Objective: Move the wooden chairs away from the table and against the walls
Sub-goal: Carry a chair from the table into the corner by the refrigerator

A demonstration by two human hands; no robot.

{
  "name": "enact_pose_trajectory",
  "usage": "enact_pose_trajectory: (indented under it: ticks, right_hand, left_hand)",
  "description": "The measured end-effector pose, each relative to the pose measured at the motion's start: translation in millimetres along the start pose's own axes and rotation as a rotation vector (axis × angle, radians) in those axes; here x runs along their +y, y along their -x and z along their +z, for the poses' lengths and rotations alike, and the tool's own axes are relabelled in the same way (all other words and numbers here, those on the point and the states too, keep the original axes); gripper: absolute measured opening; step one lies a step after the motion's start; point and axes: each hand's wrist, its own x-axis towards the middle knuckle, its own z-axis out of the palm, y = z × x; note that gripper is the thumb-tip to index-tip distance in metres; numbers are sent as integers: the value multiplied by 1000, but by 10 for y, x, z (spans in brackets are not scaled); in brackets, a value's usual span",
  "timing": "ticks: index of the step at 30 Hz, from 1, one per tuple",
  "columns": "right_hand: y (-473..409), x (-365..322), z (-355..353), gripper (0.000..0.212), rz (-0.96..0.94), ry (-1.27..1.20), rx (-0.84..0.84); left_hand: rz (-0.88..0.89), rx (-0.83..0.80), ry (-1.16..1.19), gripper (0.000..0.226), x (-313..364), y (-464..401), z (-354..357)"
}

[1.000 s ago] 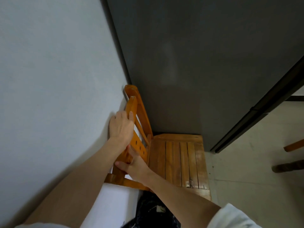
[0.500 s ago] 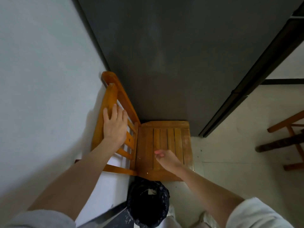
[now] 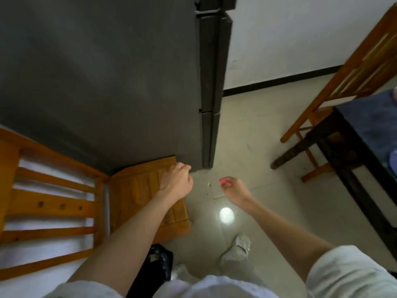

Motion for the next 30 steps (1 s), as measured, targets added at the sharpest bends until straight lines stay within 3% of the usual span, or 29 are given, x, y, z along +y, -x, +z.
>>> enact_pose_trajectory:
  ticks: [11, 30]
  right_hand:
    - [-740, 781, -1906, 35, 152, -213, 136]
    - [-3028, 520, -4173, 30, 209, -581, 661]
  left_hand:
    - [60, -133, 179, 36, 1977, -1312, 159]
    - [351, -163, 207, 32, 4046, -4677, -831]
